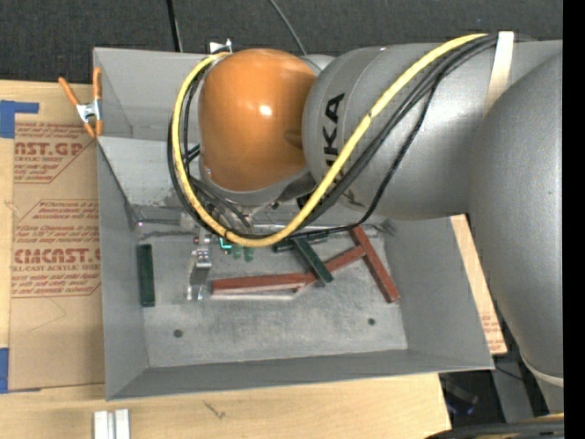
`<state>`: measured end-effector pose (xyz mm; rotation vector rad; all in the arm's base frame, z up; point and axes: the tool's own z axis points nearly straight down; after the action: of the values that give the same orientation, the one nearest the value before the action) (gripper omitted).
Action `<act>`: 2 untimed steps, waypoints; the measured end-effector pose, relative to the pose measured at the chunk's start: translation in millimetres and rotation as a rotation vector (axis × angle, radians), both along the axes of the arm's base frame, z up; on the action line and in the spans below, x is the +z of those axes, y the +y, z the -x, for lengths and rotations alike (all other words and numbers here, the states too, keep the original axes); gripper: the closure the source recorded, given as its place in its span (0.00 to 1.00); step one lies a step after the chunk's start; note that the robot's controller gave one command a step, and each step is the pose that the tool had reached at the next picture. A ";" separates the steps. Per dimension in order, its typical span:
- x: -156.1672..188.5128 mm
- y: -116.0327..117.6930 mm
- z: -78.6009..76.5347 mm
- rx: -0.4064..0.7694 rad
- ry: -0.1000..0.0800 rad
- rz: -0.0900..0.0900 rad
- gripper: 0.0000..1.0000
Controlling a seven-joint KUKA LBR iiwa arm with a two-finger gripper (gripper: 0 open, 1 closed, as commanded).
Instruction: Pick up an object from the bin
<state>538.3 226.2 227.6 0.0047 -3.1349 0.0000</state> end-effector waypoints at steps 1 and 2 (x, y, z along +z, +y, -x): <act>2.0 -0.6 -0.2 0.000 -0.002 0.000 0.00; 51.7 -19.7 20.3 0.027 0.001 0.002 0.00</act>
Offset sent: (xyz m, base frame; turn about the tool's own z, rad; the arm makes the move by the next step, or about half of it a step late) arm -0.0404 -0.0393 0.1085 -0.0534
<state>518.0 206.5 279.3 0.0469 -3.1341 0.0031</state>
